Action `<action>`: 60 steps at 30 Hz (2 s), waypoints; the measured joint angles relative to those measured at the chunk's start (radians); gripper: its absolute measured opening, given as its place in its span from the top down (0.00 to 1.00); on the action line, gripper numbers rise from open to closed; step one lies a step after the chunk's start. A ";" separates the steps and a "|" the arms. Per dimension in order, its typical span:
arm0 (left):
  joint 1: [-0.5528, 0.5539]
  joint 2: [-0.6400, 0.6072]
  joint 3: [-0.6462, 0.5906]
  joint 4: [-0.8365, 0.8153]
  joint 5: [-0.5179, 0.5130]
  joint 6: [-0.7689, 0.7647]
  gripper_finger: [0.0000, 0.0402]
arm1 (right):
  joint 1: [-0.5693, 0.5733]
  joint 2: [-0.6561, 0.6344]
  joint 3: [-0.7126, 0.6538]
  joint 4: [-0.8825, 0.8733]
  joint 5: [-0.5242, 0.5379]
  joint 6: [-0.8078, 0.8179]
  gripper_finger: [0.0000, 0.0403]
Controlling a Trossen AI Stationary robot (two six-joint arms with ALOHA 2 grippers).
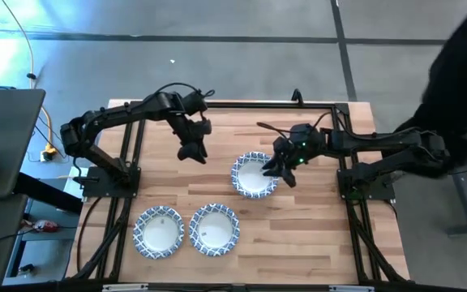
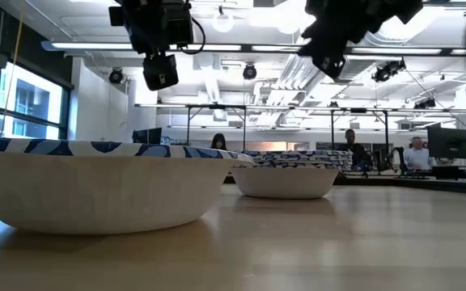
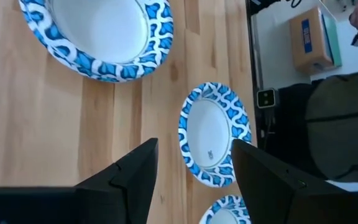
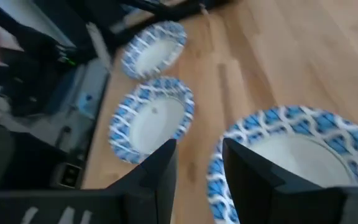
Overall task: Nest bowls inside each other
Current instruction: Stack the white patterned bowl on top of the other white patterned bowl
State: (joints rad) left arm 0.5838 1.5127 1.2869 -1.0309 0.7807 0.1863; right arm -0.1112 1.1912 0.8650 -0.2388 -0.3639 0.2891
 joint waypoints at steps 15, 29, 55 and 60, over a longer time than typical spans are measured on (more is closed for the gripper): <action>-0.178 0.000 0.000 -0.044 -0.145 -0.078 0.52 | 0.001 0.000 0.000 0.056 -0.056 -0.011 0.70; -0.324 0.153 -0.078 0.022 -0.173 -0.124 0.52 | 0.001 -0.002 0.000 0.079 -0.030 -0.027 0.70; -0.334 0.180 -0.317 0.506 -0.051 -0.344 0.52 | 0.040 -0.340 -0.001 0.055 0.391 -0.258 0.70; -0.345 0.180 -0.350 0.580 -0.051 -0.385 0.52 | 0.040 -0.393 -0.001 0.054 0.445 -0.272 0.70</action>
State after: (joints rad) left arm 0.2387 1.6924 0.9371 -0.4509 0.7292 -0.1990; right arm -0.0711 0.7983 0.8642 -0.1845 0.0814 0.0166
